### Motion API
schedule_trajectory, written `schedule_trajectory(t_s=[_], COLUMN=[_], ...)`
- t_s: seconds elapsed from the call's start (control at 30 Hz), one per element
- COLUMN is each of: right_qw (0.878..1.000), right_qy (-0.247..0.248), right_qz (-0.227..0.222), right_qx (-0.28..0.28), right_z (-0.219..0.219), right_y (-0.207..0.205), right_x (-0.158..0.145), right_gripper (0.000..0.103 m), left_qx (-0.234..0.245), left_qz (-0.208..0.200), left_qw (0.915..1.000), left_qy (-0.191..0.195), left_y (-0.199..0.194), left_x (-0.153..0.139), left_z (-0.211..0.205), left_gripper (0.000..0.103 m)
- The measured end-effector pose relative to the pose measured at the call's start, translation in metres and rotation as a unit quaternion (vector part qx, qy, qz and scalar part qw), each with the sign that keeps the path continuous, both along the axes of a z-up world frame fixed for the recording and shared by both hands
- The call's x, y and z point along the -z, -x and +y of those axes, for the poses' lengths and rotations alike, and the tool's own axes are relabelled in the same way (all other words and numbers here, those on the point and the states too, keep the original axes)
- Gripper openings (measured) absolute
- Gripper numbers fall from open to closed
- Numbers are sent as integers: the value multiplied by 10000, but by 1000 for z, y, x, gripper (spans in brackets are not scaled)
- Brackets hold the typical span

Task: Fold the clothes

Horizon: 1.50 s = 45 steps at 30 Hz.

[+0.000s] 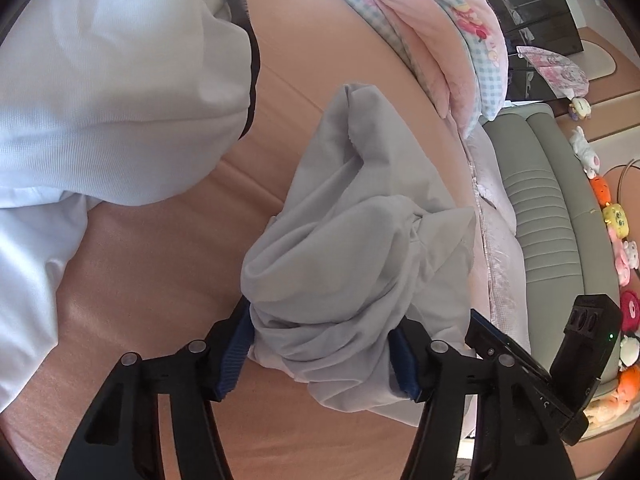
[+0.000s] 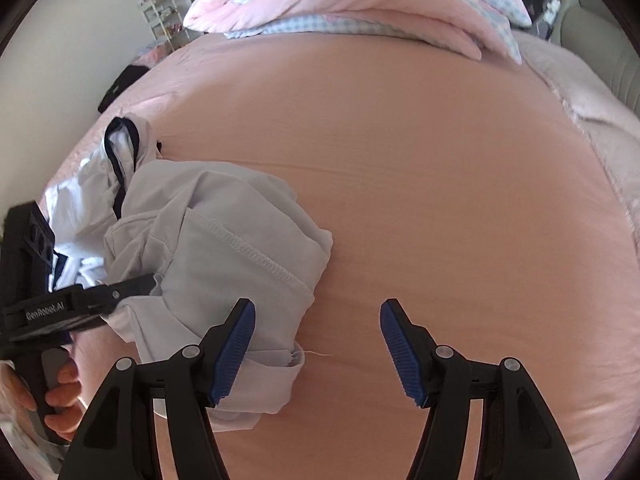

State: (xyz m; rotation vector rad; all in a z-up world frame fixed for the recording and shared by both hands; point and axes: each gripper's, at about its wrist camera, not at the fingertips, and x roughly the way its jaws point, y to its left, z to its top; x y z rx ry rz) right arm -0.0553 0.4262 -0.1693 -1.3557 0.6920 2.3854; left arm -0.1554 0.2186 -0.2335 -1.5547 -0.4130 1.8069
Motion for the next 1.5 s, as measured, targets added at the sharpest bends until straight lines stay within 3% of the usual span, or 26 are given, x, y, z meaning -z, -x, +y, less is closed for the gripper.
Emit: schedule_trajectory(t_s=[0.07, 0.13, 0.53, 0.67, 0.73, 0.9, 1.07, 1.2, 1.37, 1.5], right_qw=[9961, 9880, 9483, 9229, 9165, 9198, 9451, 9591, 9715, 9731], right_qy=[794, 1365, 2814, 3407, 3525, 3461, 2786, 2256, 1671, 1619], right_qz=[306, 535, 958, 1305, 1390, 1499, 1525, 1637, 1671, 1622], right_qx=[232, 484, 1109, 1227, 1282, 1083, 763, 487, 173, 247], right_z=[16, 29, 49, 46, 43, 36, 22, 12, 0, 2], right_y=[-7, -14, -18, -17, -16, -11, -3, 3, 0, -14], right_x=[8, 17, 65, 77, 81, 77, 58, 39, 11, -2], right_gripper=[66, 73, 73, 73, 73, 73, 69, 63, 62, 62], left_qx=[-17, -22, -16, 28, 22, 154, 242, 237, 354, 482], left_qz=[45, 92, 382, 411, 398, 654, 919, 1002, 1023, 875], left_qw=[10000, 9999, 9992, 9991, 9992, 9974, 9943, 9938, 9936, 9949], left_qy=[28, 51, 115, 78, 88, 250, 489, 431, 312, 120], left_y=[-1, -2, -7, -6, -6, -13, -20, -24, -33, -41], left_x=[-1, -3, -8, -8, -8, -17, -21, -27, -37, -45], left_z=[0, 0, 0, 1, 1, 6, 14, 14, 21, 26], left_gripper=[57, 57, 56, 56, 56, 56, 53, 45, 39, 37])
